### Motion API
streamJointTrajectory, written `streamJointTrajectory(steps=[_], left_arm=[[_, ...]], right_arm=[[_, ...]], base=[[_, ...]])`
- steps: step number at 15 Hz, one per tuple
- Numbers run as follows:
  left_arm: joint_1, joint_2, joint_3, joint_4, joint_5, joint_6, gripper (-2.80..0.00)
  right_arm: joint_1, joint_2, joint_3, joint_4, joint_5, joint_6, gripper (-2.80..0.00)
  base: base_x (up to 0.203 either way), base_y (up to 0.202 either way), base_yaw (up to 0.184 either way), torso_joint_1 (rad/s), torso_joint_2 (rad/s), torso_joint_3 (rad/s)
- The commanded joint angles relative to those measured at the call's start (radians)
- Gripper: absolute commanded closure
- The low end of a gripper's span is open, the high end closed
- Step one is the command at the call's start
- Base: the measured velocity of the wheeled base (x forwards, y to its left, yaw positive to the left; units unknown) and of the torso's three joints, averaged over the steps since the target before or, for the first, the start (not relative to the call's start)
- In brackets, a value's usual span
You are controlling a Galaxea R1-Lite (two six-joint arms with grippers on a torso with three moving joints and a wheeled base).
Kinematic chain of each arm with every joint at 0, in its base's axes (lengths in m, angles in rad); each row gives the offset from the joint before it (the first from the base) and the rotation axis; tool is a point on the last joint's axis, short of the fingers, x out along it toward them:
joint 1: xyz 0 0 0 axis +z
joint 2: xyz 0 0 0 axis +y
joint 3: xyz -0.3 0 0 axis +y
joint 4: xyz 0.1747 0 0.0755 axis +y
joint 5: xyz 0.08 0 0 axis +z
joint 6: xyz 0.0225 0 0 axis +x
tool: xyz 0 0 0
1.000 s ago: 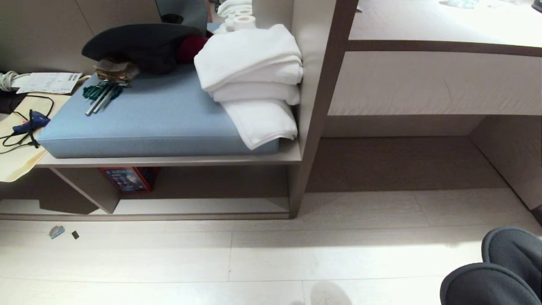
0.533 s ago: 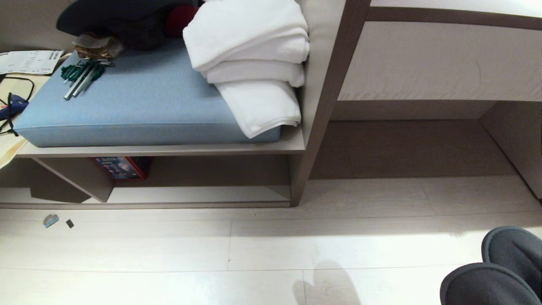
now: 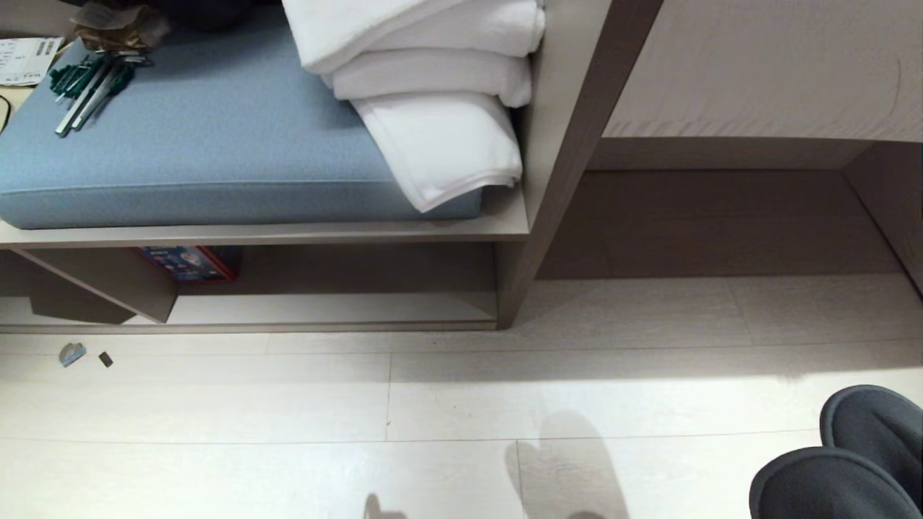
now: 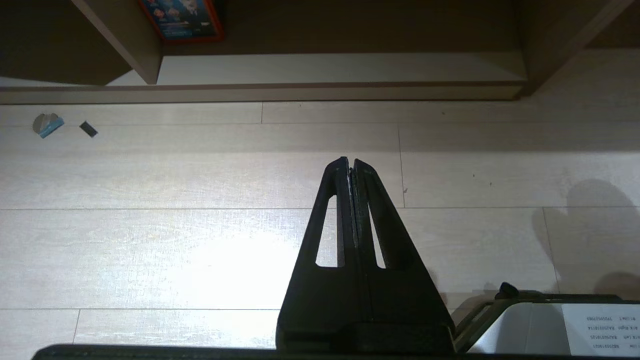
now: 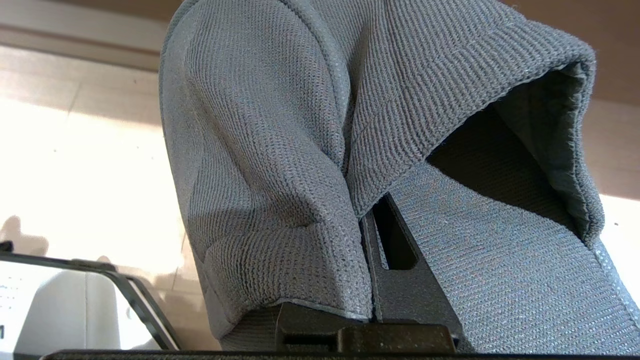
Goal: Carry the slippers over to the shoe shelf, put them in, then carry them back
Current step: Place the slippers on the floor
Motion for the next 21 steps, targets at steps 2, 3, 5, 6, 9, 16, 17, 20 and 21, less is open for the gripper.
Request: streamJointTrajectory(steps=[2,3,5,6,9,16,17,20,21], left_arm=[[0.002,0.001,0.008,0.000,0.000,0.000,0.00],[0.001,0.001,0.008,0.000,0.000,0.000,0.00],[0.001,0.001,0.008,0.000,0.000,-0.001,0.00],[0.000,0.001,0.008,0.000,0.000,-0.002,0.00],[0.002,0.001,0.008,0.000,0.000,-0.002,0.00],[0.000,0.001,0.008,0.000,0.000,0.000,0.00],[0.002,0.001,0.008,0.000,0.000,-0.002,0.00],[0.000,0.001,0.008,0.000,0.000,-0.002,0.00],[0.000,0.001,0.008,0.000,0.000,-0.002,0.00]], right_arm=[[0.000,0.002,0.000,0.000,-0.001,0.000,0.00],[0.000,0.002,0.000,0.000,0.000,0.000,0.00],[0.000,0.002,0.000,0.000,-0.001,0.013,0.00],[0.000,0.002,0.000,0.001,-0.001,0.032,0.00],[0.000,0.002,0.000,0.003,-0.003,0.043,0.00],[0.000,0.002,0.000,0.003,-0.004,0.062,0.00],[0.000,0.002,0.000,0.003,-0.004,0.061,0.00],[0.000,0.002,0.000,0.003,-0.004,0.055,0.00],[0.000,0.002,0.000,0.003,-0.003,0.049,0.00]], base=[[0.000,0.000,0.000,0.006,0.00,-0.198],[0.000,0.000,0.000,0.006,0.00,-0.204],[0.000,0.000,0.000,0.000,0.00,-0.195],[0.000,0.000,0.000,0.002,0.00,-0.191],[0.000,0.000,0.000,0.003,0.00,-0.194],[0.000,0.000,0.000,0.004,0.00,-0.194],[0.000,0.000,0.000,0.002,0.00,-0.208],[0.000,0.000,0.000,0.001,0.00,-0.194],[0.000,0.000,0.000,-0.005,0.00,-0.192]])
